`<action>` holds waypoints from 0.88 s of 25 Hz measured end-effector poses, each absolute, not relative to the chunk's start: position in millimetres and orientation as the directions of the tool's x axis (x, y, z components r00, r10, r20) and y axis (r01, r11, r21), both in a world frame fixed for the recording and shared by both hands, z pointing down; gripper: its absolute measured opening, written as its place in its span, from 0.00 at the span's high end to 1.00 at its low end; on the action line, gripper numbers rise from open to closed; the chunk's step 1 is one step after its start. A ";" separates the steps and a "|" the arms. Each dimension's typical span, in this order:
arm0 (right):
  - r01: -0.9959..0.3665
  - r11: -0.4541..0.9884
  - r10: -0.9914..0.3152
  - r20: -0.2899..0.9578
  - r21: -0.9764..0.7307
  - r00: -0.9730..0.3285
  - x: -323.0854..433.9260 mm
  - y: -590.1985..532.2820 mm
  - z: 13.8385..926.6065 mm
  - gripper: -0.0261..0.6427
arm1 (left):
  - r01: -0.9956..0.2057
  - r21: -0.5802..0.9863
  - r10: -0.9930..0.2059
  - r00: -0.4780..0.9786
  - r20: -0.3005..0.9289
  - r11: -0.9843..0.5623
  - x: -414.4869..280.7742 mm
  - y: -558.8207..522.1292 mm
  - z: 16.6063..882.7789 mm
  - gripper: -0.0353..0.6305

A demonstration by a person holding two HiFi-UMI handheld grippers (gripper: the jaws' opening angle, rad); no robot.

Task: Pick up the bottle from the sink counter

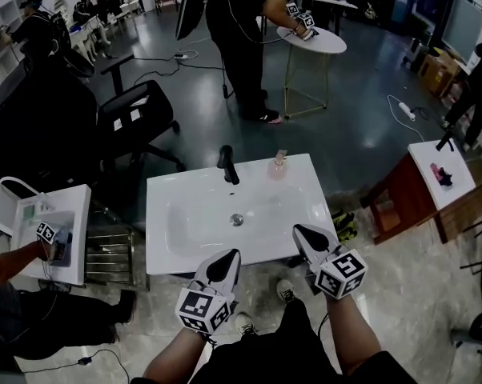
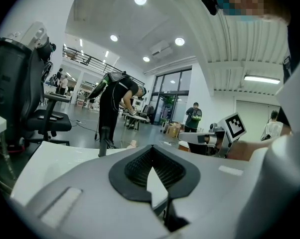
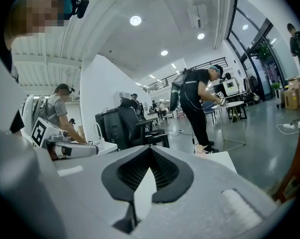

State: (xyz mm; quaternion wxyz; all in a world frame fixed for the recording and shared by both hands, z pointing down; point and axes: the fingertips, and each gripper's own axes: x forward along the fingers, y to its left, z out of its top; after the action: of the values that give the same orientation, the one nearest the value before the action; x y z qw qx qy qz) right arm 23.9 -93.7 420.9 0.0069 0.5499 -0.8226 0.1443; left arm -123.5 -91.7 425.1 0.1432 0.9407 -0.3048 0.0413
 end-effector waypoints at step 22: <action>-0.844 0.492 -0.828 0.184 -0.213 -0.529 91.7 -184.7 444.6 0.96 | -0.683 0.236 -0.666 0.729 0.157 -0.691 -49.5 -143.2 437.7 0.94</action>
State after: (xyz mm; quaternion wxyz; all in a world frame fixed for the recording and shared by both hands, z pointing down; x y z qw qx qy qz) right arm 91.7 -184.7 444.6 0.0287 0.4843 -0.8633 0.1393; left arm -49.5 -143.2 437.7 0.1404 0.9191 -0.3670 0.0294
